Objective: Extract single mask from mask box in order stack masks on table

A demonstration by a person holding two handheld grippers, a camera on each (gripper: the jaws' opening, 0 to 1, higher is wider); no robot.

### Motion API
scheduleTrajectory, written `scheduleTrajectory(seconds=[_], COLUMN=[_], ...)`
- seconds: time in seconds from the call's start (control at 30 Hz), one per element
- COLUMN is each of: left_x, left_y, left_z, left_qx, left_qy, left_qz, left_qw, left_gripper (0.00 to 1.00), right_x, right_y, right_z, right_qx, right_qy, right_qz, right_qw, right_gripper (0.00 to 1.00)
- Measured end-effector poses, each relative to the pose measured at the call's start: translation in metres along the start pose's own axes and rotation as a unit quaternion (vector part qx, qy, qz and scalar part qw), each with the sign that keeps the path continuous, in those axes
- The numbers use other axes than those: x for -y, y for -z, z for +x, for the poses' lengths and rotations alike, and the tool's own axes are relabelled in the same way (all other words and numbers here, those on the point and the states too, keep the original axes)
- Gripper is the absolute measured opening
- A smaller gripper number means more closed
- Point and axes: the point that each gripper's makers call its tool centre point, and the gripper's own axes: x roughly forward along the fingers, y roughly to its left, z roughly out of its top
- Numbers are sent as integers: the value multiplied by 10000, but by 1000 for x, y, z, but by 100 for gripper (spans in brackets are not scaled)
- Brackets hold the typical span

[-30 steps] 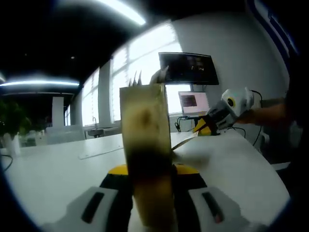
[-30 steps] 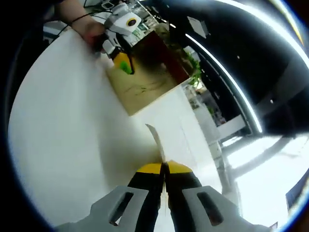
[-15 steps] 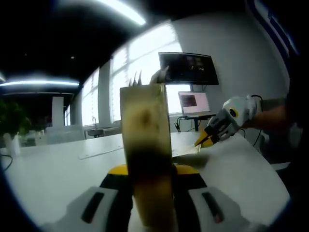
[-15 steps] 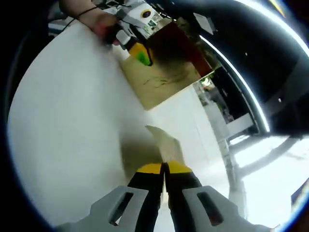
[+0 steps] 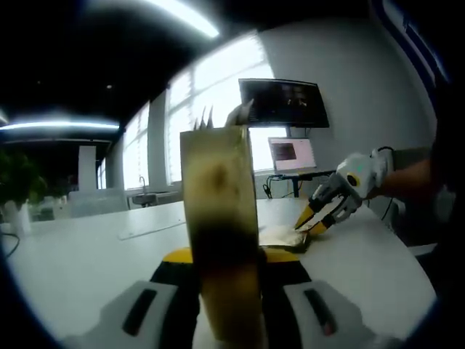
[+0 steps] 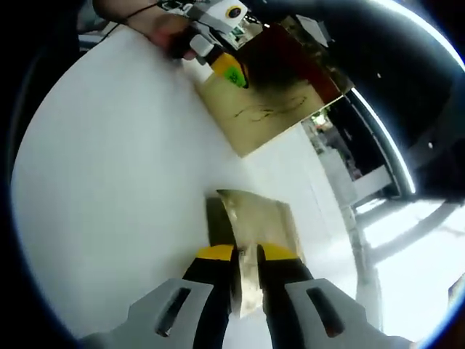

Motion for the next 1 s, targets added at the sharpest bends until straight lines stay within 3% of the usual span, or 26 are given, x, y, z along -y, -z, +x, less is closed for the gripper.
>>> scheduleTrajectory(seconds=[0.37,0.57,0.73,0.83,0.87,0.93,1.0], left_x=[-1,-1,0,0,0,0,0], left_y=[1,1,1,1,1,1,1], left_z=[0,0,0,0,0,0,0], left_qx=[-1,-3,-3,-4,-4,-4,-4], left_qy=[-2,-5,-9,-7,-9,-13,-10], left_qz=[-4,-2,-4,-13,-10,-9,-15], left_qw=[10000,10000,10000,10000,10000,10000,10000], left_gripper=[34,34,34,34,34,34,34], right_x=[3,15,31,41,47,54,51], right_y=[-11,-28,-47,-66,-70,-70,-82], right_z=[-15,-27,-37,-49,-54,-59,-65], right_qx=[520,1149,1584,2066,2255,2432,2595], right_qy=[-13,40,107,74,111,117,97], right_qz=[835,1752,2586,3218,3461,3705,3904], right_qw=[9952,9778,9528,9240,9106,8964,8832], right_gripper=[18,20,22,25,25,25,25])
